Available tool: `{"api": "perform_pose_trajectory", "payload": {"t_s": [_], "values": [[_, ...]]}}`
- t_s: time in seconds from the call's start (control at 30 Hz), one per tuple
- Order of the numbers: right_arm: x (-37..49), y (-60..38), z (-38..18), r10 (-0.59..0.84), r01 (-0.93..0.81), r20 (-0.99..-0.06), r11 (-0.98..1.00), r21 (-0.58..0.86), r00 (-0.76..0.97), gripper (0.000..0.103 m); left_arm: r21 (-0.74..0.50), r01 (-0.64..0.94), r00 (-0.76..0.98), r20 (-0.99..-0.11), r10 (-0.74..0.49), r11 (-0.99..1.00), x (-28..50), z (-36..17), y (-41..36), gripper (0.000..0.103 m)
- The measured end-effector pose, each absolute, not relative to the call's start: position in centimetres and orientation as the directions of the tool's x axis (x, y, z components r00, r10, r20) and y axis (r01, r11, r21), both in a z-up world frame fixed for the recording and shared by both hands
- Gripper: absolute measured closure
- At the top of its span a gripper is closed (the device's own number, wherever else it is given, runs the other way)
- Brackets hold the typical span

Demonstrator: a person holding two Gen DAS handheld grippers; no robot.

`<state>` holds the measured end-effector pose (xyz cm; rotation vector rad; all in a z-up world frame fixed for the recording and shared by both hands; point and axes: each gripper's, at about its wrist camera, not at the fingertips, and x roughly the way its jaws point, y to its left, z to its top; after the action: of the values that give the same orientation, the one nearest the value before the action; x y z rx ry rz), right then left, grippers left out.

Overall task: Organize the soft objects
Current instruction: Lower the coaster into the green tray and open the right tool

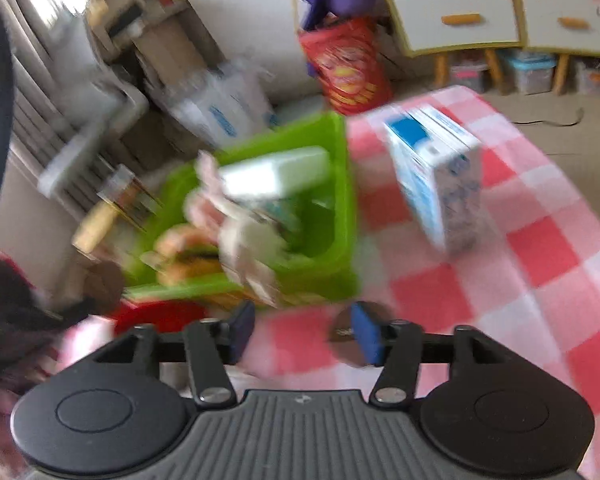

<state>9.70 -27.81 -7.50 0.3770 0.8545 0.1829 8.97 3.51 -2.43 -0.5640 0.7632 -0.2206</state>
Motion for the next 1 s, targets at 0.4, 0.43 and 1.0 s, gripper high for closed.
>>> {"api": "perform_pose_trajectory", "payload": {"t_s": [0.4,0.43,1.0], "values": [[11.1,-23.9,-12.5,0.117,-0.114,-0.775,0.992,0.059,0.621,0.064,-0.531,0.027,0.678,-0.613,-0.406,0.847,7.8,-2.9,2.7,0.103],[10.9,-23.5,-12.8,0.098,-0.132,-0.765,0.991,0.017,0.637,0.067,-0.533,0.024,0.679,-0.613,-0.404,0.846,7.9,-2.9,2.8,0.103],[8.5,-26.6,-10.2,0.403,-0.182,-0.690,0.910,0.373,0.601,0.100,-0.545,-0.002,0.708,-0.593,-0.383,0.839,7.3,-2.2,5.2,0.103]]}}
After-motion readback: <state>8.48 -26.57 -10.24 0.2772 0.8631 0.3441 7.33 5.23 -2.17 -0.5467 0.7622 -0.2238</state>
